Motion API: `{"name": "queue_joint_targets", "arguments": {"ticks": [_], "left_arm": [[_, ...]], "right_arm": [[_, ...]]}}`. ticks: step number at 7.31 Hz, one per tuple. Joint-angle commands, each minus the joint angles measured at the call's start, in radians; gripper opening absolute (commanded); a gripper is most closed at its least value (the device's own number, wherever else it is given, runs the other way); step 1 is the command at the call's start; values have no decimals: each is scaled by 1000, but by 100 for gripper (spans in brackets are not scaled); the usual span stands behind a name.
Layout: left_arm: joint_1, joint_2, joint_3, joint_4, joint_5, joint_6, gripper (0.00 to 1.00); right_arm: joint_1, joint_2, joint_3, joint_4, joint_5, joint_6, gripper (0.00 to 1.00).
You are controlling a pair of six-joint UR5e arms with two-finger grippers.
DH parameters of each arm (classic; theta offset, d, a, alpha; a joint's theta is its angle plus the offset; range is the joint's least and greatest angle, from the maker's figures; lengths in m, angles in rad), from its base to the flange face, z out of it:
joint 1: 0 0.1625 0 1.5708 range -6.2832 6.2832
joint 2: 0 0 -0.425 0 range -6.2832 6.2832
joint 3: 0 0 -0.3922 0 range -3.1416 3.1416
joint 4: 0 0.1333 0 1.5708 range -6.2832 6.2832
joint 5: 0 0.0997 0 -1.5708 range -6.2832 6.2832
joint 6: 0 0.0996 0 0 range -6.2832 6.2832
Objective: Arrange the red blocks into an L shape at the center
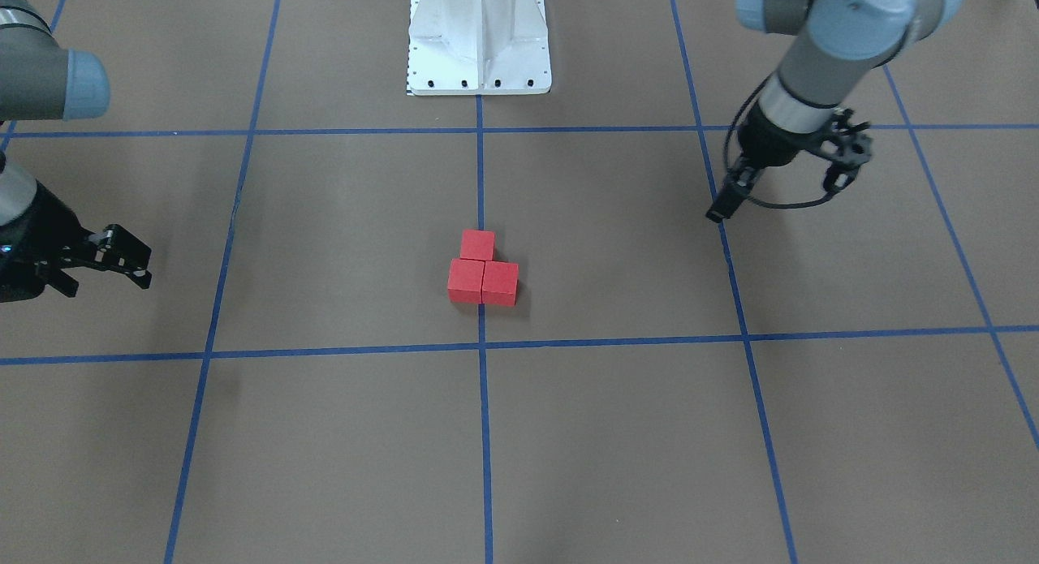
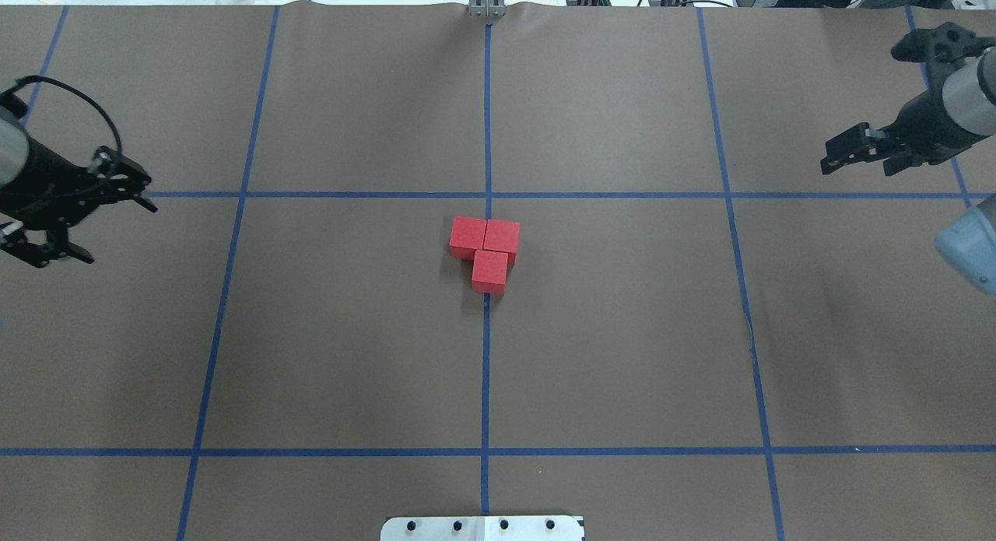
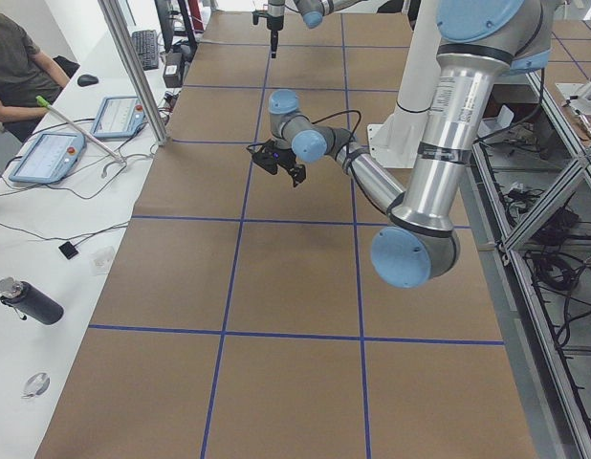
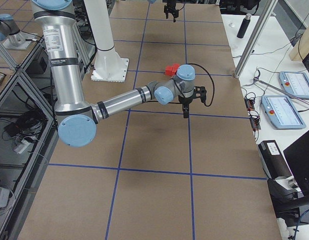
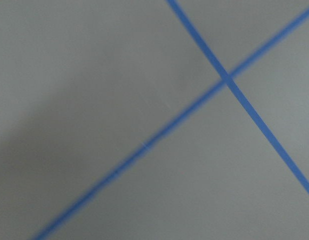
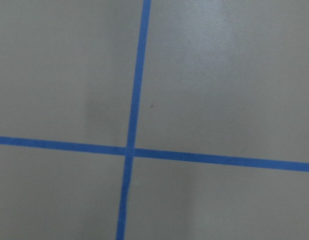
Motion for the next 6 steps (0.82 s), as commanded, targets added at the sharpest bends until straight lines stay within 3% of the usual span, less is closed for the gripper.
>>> {"name": "queue_joint_targets", "arguments": {"ticks": [1, 4, 6], "left_arm": [[-208, 157, 6, -4, -46, 458, 100], [-467, 199, 206, -4, -155, 1064, 100], [-503, 192, 229, 0, -149, 1173, 100]], "right_arm": [[165, -108, 17, -8, 86, -193, 99], [284, -198, -1, -34, 100, -450, 99], [338, -184, 2, -170, 100, -608, 99]]}}
